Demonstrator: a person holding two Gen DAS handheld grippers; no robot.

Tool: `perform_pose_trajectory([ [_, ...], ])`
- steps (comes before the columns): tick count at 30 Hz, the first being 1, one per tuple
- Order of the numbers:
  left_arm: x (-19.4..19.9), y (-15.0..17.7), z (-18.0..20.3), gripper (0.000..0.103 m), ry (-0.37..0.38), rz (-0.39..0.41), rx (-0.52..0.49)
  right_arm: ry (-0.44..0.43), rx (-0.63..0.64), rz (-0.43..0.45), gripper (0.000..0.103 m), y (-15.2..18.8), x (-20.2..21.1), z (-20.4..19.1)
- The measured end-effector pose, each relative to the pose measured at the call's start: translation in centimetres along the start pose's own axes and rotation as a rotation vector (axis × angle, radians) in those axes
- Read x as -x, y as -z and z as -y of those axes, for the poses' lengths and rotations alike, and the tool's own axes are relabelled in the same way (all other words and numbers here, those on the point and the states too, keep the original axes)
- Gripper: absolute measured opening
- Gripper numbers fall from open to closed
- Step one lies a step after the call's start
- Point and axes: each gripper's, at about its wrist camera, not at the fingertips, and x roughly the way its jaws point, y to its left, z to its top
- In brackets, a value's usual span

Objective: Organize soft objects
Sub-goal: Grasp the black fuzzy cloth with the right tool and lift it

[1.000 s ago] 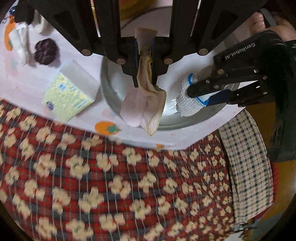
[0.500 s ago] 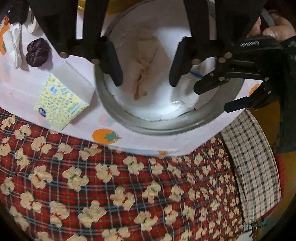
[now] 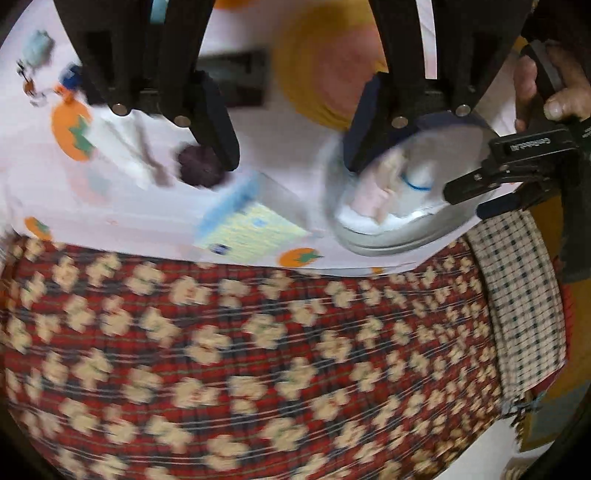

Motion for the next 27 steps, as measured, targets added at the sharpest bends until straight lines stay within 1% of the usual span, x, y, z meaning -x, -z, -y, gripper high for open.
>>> perform_pose_trajectory([
  [5,0.0,1.1,3.9,0.093,0.071,-0.011,-0.034,0.109,-0.058,0.018,0.061,2.2,2.7,5.3],
  [9,0.1,1.8,6.3,0.093,0.099,-0.013,-0.056,0.159,-0.132,0.021,0.061,3.2,3.7,9.0],
  [13,0.1,2.3,7.4,0.093,0.114,-0.018,-0.048,0.176,-0.144,0.013,0.061,4.1,4.3,10.4],
  [15,0.2,2.3,7.9,0.093,0.122,-0.018,-0.050,0.195,-0.147,-0.010,0.061,4.9,4.4,11.2],
  [19,0.1,2.3,9.1,0.093,0.133,-0.018,-0.058,0.189,-0.187,-0.038,0.061,5.6,4.1,12.6],
  [21,0.0,2.4,10.0,0.093,0.143,-0.020,-0.068,0.160,-0.200,-0.056,0.061,5.8,3.6,12.8],
  [23,0.0,2.5,10.7,0.093,0.150,-0.024,-0.081,0.145,-0.186,-0.068,0.061,5.8,3.2,12.4],
  [27,-0.1,2.8,11.9,0.093,0.160,-0.029,-0.102,0.102,-0.151,-0.118,0.061,6.0,1.7,11.4],
])
